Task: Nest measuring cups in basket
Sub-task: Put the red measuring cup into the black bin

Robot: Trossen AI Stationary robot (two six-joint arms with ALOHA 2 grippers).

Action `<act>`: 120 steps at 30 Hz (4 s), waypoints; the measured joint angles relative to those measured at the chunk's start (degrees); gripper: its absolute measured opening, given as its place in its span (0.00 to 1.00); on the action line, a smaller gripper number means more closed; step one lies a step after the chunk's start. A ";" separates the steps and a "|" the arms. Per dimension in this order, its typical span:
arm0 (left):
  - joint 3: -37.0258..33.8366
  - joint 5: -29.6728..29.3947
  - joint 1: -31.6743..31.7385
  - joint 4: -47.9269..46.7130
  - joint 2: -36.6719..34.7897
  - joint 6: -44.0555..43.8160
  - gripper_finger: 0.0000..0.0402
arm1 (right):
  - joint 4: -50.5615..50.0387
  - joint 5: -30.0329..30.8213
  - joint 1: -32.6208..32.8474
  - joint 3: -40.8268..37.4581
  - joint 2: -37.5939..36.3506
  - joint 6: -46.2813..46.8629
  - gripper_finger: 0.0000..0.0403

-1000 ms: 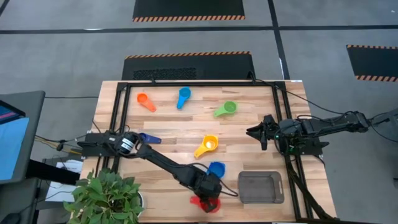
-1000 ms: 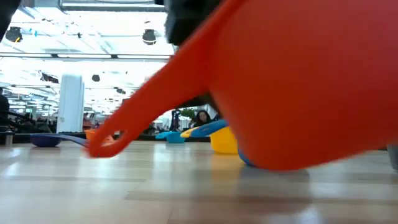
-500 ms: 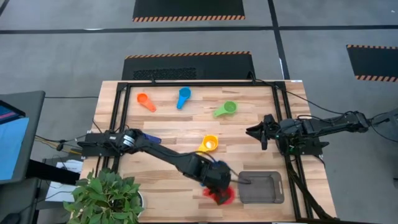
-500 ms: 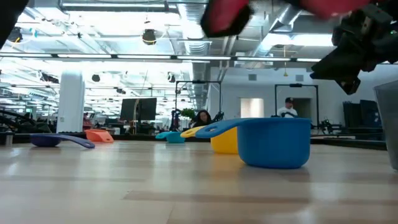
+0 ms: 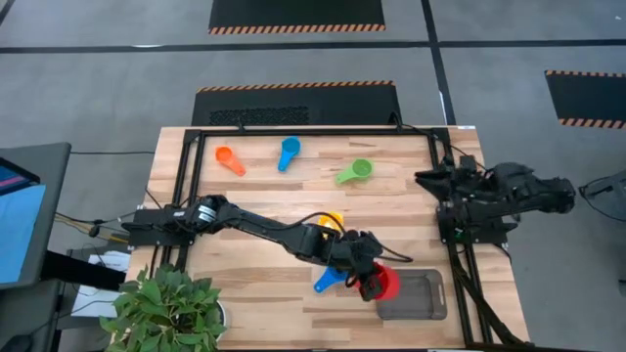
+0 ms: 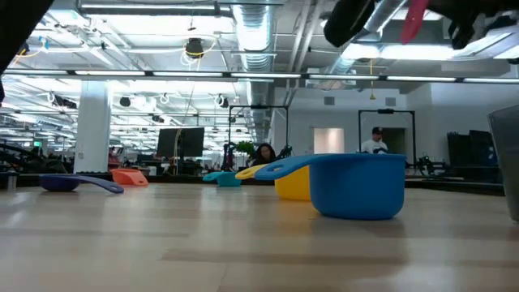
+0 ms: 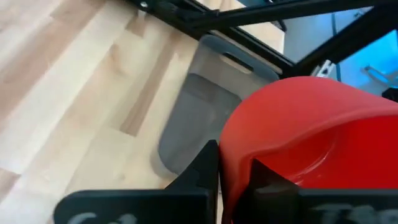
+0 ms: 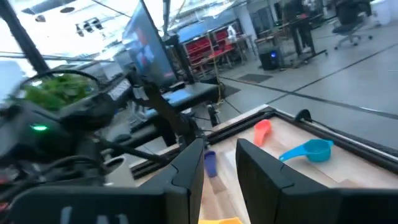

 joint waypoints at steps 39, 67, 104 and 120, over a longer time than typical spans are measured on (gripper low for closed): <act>0.20 -1.65 -0.64 13.54 6.49 -4.56 0.00 | -18.11 -16.45 -0.11 2.02 -1.99 5.42 0.29; 0.46 -1.07 -1.89 10.68 9.27 -13.36 0.00 | -16.83 -16.17 -0.11 2.02 -1.97 3.87 0.29; 0.09 0.06 -1.49 11.99 9.27 -11.13 0.19 | -16.86 -16.12 -0.11 2.02 -1.97 3.76 0.29; 0.09 1.81 -1.47 11.99 9.27 -11.32 0.24 | -16.86 -16.12 -0.11 2.02 -1.97 3.89 0.29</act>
